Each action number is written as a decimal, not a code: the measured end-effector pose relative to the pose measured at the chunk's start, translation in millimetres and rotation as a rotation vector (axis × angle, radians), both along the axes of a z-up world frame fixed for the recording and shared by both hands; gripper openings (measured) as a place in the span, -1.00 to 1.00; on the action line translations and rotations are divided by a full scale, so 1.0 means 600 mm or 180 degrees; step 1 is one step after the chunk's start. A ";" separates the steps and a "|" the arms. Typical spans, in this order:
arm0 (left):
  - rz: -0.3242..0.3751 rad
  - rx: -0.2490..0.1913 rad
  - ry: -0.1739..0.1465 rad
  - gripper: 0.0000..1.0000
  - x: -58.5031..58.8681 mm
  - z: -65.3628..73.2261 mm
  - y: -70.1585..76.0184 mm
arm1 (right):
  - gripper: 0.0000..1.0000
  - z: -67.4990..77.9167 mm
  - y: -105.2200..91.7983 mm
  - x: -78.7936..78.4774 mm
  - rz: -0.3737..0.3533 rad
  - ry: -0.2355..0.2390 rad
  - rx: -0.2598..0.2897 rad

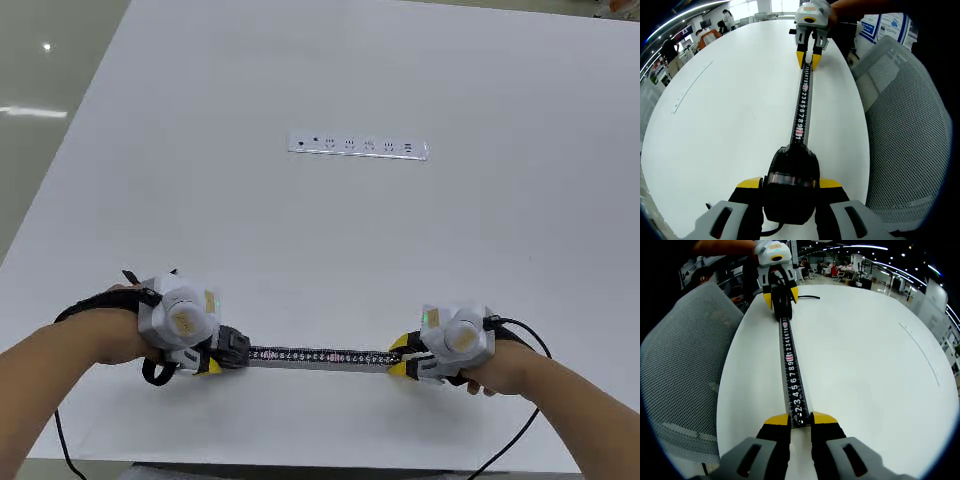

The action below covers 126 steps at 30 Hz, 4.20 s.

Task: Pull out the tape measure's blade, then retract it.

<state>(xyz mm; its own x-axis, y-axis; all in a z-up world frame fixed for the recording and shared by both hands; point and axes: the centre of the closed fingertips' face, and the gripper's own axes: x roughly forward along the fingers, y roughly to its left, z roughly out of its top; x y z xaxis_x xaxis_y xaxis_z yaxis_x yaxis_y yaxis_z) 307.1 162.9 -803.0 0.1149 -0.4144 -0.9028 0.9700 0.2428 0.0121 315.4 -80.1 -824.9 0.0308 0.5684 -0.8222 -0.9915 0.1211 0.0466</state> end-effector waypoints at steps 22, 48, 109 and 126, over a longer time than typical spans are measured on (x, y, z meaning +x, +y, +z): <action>0.0031 -0.0019 0.0005 -0.27 -0.001 0.000 0.000 | -0.73 0.002 -0.005 -0.004 -0.0045 0.0008 -0.0001; 0.0070 -0.0086 -0.0063 -0.26 0.004 0.000 -0.005 | -0.70 0.001 -0.002 -0.005 -0.0050 -0.0002 -0.0093; 0.2673 -0.1741 -0.0962 1.00 -0.096 0.143 0.137 | 1.00 0.153 -0.209 -0.108 -0.2553 -0.0794 0.0721; 0.2575 -0.1696 -0.0876 1.00 -0.099 0.134 0.123 | 1.00 0.157 -0.235 -0.140 -0.2611 -0.0790 0.0716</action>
<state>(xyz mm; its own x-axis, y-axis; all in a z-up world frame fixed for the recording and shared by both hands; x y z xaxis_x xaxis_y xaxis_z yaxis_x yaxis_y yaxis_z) 247.7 236.6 -722.7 0.7172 -0.4616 -0.5221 0.4912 0.8663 -0.0912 231.5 -221.0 -730.8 0.6623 0.4363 -0.6092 -0.5811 0.8123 -0.0500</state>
